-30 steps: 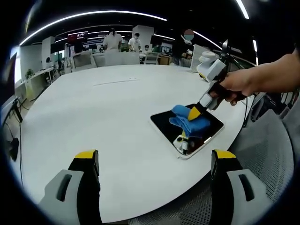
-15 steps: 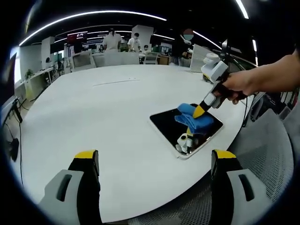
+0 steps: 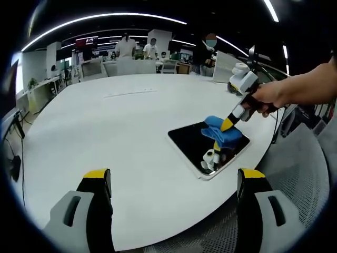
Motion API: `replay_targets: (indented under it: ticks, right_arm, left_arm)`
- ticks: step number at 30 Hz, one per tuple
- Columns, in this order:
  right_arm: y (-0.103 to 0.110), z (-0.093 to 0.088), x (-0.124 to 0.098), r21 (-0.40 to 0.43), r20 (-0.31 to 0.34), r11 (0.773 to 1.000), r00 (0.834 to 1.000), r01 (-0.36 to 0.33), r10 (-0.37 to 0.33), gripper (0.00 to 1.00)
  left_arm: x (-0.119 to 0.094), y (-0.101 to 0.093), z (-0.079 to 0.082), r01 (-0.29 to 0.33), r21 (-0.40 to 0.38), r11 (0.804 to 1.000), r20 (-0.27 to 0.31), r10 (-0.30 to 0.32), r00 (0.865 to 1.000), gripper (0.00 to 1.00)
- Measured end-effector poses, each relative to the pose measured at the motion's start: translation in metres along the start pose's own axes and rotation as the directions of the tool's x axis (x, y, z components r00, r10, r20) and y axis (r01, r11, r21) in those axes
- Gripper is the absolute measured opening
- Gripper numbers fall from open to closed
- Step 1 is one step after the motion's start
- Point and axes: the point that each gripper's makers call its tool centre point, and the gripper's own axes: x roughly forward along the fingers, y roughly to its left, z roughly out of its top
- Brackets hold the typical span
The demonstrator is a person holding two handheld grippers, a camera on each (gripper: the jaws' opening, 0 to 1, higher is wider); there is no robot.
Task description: Wipe the mirror surface with the cleaning cloth until all visible marks leave the cleaned area.
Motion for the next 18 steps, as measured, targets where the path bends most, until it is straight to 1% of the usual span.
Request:
replay_targets:
  ticks: [6, 18]
  right_arm:
    - [-0.010, -0.003, -0.004, 0.007, 0.004, 1.000, 1.000, 0.006, -0.006, 0.00]
    - [-0.040, -0.010, -0.016, 0.049, 0.021, 0.998, 0.999, 0.031, -0.032, 0.00]
  left_arm:
    - [0.001, 0.000, -0.001, 0.003, 0.001, 1.000, 0.000, -0.003, 1.000, 0.99]
    - [0.001, -0.001, -0.002, 0.009, 0.004, 1.000, -0.005, -0.009, 1.000, 0.99]
